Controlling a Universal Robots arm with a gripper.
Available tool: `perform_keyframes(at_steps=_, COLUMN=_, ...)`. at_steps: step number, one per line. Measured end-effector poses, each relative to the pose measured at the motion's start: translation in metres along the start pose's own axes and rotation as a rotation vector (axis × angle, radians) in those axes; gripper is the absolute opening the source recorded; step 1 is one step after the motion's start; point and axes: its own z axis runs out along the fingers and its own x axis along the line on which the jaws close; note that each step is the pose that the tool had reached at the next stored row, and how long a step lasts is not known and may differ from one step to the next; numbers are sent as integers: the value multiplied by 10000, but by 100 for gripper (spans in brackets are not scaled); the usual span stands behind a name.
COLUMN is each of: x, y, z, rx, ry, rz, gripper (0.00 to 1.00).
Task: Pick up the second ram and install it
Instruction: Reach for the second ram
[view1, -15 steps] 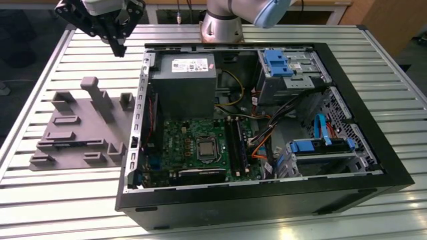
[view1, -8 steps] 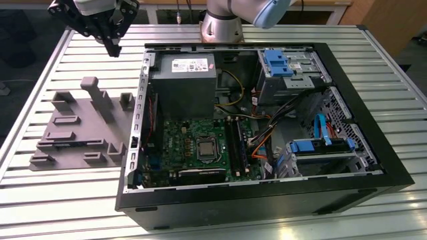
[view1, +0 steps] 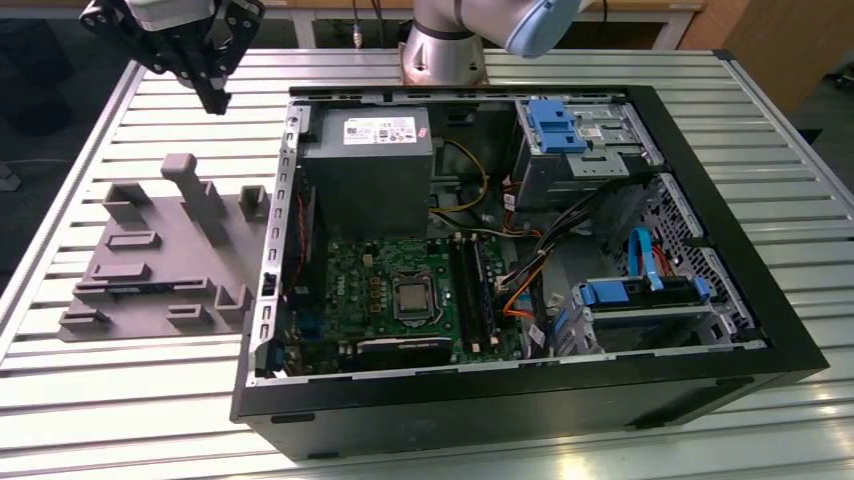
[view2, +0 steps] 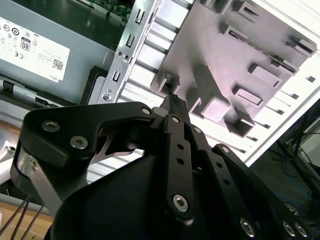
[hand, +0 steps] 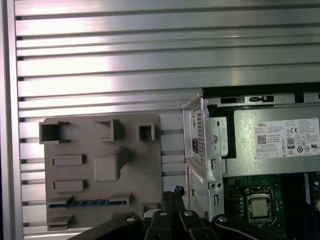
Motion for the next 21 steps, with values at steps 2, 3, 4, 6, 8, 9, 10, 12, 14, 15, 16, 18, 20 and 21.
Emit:
perform_keyframes(at_steps=2, x=25, y=-2, z=-1, rx=0, ry=0, rz=0, gripper=11)
perform_keyframes(at_steps=3, x=39, y=-3, z=-1, rx=0, ry=-1, rz=0, gripper=11)
perform_keyframes(at_steps=4, x=52, y=-4, z=-1, rx=0, ry=-1, rz=-1, gripper=11)
perform_keyframes(at_steps=6, x=78, y=-6, z=-2, rx=0, ry=0, rz=-1, gripper=11)
perform_keyframes(at_steps=8, x=103, y=-8, z=-3, rx=0, ry=0, rz=-1, gripper=11)
perform_keyframes(at_steps=9, x=116, y=-9, z=-3, rx=0, ry=0, rz=-1, gripper=11)
perform_keyframes(at_steps=10, x=129, y=-10, z=-4, rx=0, ry=0, rz=-1, gripper=11)
perform_keyframes(at_steps=12, x=154, y=-12, z=-4, rx=0, ry=0, rz=-1, gripper=11)
perform_keyframes(at_steps=14, x=178, y=-13, z=-5, rx=0, ry=0, rz=-1, gripper=11)
perform_keyframes(at_steps=15, x=190, y=-14, z=-6, rx=0, ry=1, rz=0, gripper=11)
perform_keyframes(at_steps=16, x=203, y=-15, z=-6, rx=0, ry=0, rz=0, gripper=11)
perform_keyframes(at_steps=18, x=226, y=-17, z=-7, rx=0, ry=0, rz=0, gripper=11)
perform_keyframes(at_steps=20, x=235, y=-18, z=-7, rx=0, ry=0, rz=0, gripper=11)
perform_keyframes(at_steps=21, x=235, y=-18, z=-7, rx=0, ry=0, rz=-2, gripper=11)
